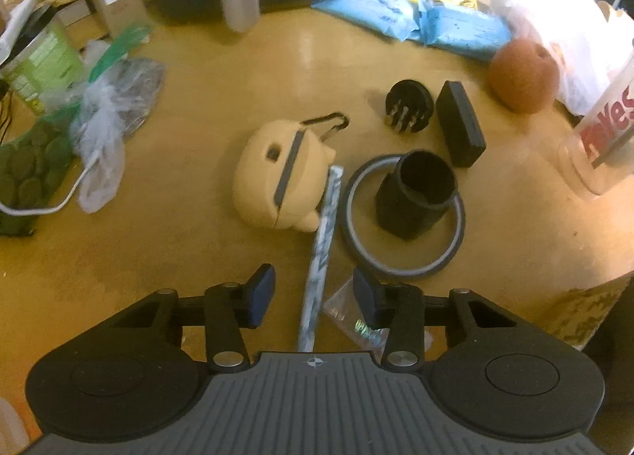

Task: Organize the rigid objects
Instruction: 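Grasp the white-and-clear stick with the left gripper while the right holds the tape roll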

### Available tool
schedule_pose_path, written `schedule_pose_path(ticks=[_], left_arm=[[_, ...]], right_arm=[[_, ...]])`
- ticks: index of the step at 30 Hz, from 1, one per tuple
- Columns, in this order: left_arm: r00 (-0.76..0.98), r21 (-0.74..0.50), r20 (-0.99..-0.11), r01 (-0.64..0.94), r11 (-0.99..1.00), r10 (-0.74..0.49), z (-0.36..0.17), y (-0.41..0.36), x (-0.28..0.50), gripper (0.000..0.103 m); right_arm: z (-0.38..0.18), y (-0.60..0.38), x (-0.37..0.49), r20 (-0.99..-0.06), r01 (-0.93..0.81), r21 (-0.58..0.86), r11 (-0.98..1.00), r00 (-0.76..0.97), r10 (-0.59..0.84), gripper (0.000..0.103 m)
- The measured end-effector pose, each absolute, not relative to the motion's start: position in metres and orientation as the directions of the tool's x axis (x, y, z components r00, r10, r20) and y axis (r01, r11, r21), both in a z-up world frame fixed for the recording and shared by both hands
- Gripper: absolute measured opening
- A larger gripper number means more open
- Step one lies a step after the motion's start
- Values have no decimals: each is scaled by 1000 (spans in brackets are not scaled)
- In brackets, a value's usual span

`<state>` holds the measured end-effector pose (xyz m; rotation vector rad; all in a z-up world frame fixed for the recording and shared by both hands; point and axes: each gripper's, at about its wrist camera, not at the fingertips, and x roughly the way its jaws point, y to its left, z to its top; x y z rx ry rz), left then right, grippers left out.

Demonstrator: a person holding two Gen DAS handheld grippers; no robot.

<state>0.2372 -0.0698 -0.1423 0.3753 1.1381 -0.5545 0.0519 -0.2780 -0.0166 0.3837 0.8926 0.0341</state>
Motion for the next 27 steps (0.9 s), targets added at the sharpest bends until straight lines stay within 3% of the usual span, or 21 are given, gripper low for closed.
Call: schedule_pose_path(ticks=[10, 27], left_arm=[[290, -3, -930, 608, 794, -226, -147, -81, 248, 12], [319, -45, -898, 620, 784, -304, -113, -73, 222, 10]], right_arm=[[-16, -284, 45, -746, 134, 355, 925, 636, 195, 20], [-18, -283, 50, -736, 83, 387, 918, 627, 254, 20]])
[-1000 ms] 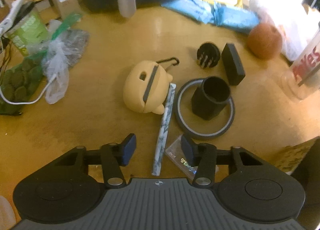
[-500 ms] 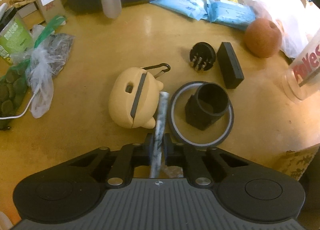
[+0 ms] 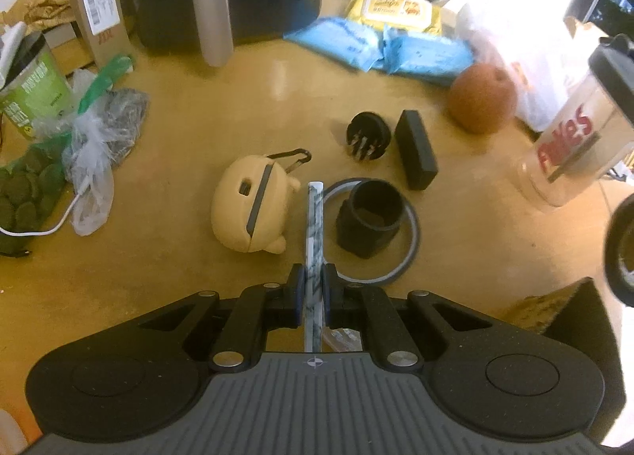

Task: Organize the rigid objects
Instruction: 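Grasp the white-and-clear stick with the left gripper while the right holds the tape roll, then lower the stick and tape roll into the box and open both grippers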

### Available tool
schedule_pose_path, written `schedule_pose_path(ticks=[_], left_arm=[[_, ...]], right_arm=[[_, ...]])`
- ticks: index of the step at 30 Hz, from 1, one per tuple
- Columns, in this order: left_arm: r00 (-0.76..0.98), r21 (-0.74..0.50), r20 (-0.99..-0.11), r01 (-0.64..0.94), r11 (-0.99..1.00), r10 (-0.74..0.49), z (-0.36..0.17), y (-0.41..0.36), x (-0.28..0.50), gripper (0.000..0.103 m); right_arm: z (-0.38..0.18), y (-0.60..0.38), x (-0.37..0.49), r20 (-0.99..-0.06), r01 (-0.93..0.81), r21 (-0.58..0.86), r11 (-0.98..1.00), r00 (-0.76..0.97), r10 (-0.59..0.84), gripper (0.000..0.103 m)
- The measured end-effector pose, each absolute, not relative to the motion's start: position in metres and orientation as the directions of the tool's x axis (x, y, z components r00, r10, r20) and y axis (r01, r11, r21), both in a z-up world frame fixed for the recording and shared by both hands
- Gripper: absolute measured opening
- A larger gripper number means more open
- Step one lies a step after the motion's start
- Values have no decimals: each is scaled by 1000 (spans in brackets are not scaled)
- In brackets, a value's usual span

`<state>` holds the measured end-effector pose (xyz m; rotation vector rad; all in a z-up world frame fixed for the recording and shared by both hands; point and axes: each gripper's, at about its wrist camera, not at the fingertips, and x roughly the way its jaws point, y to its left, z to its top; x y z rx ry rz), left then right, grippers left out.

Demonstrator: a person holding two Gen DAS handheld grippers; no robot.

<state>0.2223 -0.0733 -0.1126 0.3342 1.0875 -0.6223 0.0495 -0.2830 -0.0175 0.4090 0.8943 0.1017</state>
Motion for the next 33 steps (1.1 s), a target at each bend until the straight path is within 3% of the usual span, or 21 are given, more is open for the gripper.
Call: schedule_pose_path(ticks=[17, 33], left_arm=[[400, -103, -827, 582, 807, -394, -47, -53, 174, 10], [374, -146, -831, 568, 810, -412, -37, -37, 116, 10]], right_arm=[[-16, -265, 55, -727, -23, 411, 911, 595, 343, 20], [-15, -255, 53, -718, -85, 430, 899, 571, 398, 20]])
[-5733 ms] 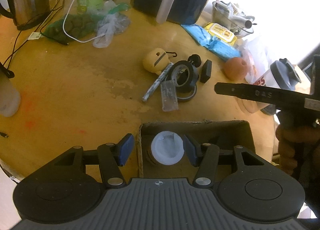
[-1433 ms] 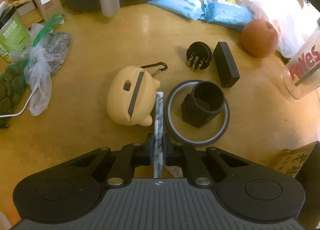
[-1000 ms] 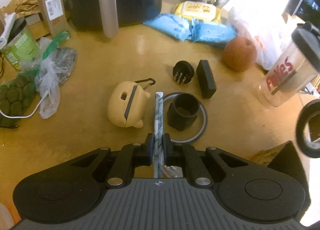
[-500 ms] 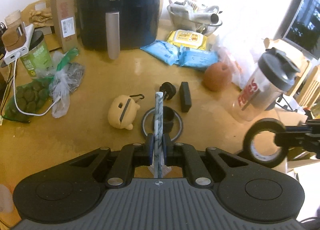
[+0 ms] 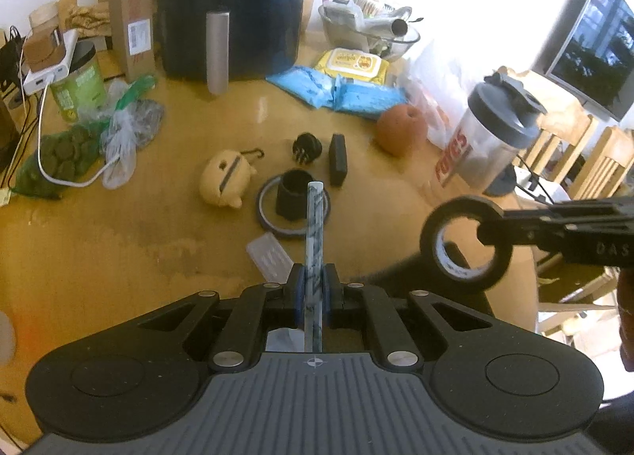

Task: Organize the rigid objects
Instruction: 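Lower the stick and tape roll into the box and open both grippers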

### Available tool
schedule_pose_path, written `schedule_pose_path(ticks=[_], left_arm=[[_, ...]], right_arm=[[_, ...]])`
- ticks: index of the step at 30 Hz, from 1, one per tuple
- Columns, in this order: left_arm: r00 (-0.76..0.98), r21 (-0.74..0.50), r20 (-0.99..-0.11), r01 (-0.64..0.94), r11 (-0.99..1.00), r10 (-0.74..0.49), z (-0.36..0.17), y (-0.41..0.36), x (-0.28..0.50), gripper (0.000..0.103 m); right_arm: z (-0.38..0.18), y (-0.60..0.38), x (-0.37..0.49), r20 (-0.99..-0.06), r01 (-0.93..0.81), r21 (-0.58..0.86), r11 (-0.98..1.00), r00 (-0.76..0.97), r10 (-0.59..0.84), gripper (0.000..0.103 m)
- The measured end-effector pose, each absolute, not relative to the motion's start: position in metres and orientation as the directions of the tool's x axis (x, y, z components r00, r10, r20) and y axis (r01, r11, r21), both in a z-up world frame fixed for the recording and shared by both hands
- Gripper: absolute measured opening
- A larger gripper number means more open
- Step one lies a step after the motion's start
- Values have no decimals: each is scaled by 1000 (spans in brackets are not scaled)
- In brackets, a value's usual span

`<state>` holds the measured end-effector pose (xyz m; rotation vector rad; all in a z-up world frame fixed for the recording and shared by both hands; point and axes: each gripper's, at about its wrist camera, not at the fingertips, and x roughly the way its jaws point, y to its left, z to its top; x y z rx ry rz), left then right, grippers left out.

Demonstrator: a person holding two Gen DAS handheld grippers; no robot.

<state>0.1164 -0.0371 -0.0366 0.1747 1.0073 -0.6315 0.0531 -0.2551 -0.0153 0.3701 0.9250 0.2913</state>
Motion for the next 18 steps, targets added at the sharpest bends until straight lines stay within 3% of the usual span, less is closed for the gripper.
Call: schedule_pose_path(ticks=[15, 16, 18], left_arm=[[317, -155, -852, 606, 780, -416, -49, -34, 79, 11], [315, -157, -855, 600, 785, -412, -50, -34, 79, 14], [313, -154, -863, 585, 796, -397, -50, -34, 78, 33]], right_arm=[[-15, -249, 45, -717, -102, 442, 891, 557, 419, 20], [-15, -249, 45, -717, -102, 442, 891, 557, 419, 20], [-16, -248, 43, -718, -103, 442, 891, 555, 420, 20]])
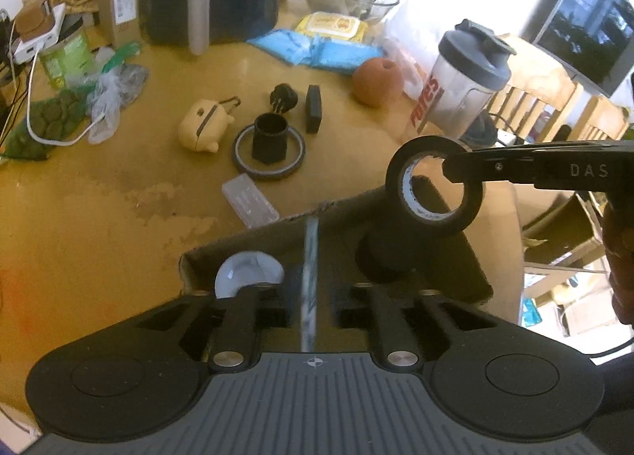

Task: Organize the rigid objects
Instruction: 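Lower the stick and tape roll into the box and open both grippers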

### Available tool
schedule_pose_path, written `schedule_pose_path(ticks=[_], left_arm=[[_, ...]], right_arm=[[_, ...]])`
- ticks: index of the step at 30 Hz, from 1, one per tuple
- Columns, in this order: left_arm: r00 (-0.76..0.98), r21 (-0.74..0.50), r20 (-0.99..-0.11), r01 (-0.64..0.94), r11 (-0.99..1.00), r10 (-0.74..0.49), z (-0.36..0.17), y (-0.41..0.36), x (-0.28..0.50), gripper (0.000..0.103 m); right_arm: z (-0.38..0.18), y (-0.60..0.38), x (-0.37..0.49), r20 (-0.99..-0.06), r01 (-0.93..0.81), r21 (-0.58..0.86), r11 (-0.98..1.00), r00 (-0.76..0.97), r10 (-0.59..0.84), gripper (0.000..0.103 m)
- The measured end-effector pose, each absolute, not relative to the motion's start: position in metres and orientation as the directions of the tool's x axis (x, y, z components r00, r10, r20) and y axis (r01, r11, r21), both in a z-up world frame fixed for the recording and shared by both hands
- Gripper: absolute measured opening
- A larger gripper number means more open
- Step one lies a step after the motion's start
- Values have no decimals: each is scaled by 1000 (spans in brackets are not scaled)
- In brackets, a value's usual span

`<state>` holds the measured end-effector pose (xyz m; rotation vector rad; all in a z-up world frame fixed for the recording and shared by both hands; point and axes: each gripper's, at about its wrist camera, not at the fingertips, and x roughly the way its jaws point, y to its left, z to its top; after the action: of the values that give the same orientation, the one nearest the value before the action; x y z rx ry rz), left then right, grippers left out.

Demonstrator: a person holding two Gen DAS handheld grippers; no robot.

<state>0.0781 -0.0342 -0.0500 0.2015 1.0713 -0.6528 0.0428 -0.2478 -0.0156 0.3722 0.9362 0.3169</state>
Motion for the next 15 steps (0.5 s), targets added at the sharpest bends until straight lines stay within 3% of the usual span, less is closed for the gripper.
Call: schedule_pose_path(ticks=[2, 8, 15], left_arm=[[333, -149, -854, 582, 800, -401, -47, -32, 74, 45], [357, -142, -853, 544, 827, -381, -43, -27, 66, 52], [375, -133, -860, 489, 862, -345, -43, -19, 57, 53]], right_arm=[[-17, -247, 42, -720, -102, 442, 891, 552, 421, 20], [-19, -245, 39, -724, -107, 445, 889, 541, 427, 20], [-21, -239, 37, -733, -125, 450, 884, 515, 445, 20]])
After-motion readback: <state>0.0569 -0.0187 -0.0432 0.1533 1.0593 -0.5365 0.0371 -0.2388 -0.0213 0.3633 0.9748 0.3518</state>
